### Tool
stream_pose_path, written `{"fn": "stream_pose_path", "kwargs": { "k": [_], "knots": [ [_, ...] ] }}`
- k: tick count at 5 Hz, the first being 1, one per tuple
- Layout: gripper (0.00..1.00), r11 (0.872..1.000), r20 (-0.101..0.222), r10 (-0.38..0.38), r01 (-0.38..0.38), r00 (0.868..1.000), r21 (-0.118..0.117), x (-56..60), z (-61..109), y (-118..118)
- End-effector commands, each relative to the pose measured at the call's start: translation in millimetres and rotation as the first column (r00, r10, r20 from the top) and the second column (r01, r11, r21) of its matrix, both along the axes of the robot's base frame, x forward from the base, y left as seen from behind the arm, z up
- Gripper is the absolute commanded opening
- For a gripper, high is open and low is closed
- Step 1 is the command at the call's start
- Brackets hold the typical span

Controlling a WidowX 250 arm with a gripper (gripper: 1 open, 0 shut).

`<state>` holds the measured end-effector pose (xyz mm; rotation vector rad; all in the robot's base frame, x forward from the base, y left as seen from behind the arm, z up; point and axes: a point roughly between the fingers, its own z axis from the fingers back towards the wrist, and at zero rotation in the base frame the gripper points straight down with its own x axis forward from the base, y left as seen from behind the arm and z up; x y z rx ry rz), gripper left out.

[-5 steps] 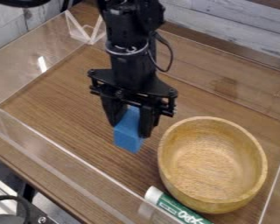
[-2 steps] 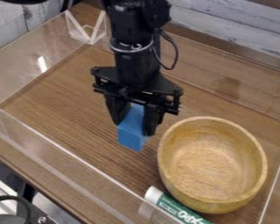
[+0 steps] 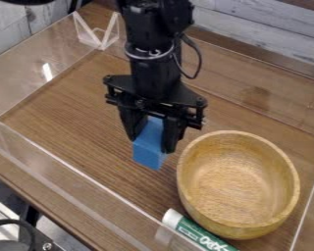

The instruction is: Put the blue block in the brown bowl

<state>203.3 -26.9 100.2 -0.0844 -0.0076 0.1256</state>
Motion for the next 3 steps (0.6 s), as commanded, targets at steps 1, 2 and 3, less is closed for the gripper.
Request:
{"fn": "stream_pose_path", "kwargs": {
  "k": [1, 2, 3],
  "knots": [
    [0.00, 1.000, 0.053, -0.001, 0.001, 0.999, 0.002, 6.8, 12.5, -0.9],
    [0.00, 1.000, 0.052, 0.001, -0.001, 0.999, 0.003, 6.5, 12.8, -2.0],
    [0.00, 1.000, 0.051, 0.004, -0.004, 0.999, 0.003, 6.3, 13.3, -3.5]
  ]
}}
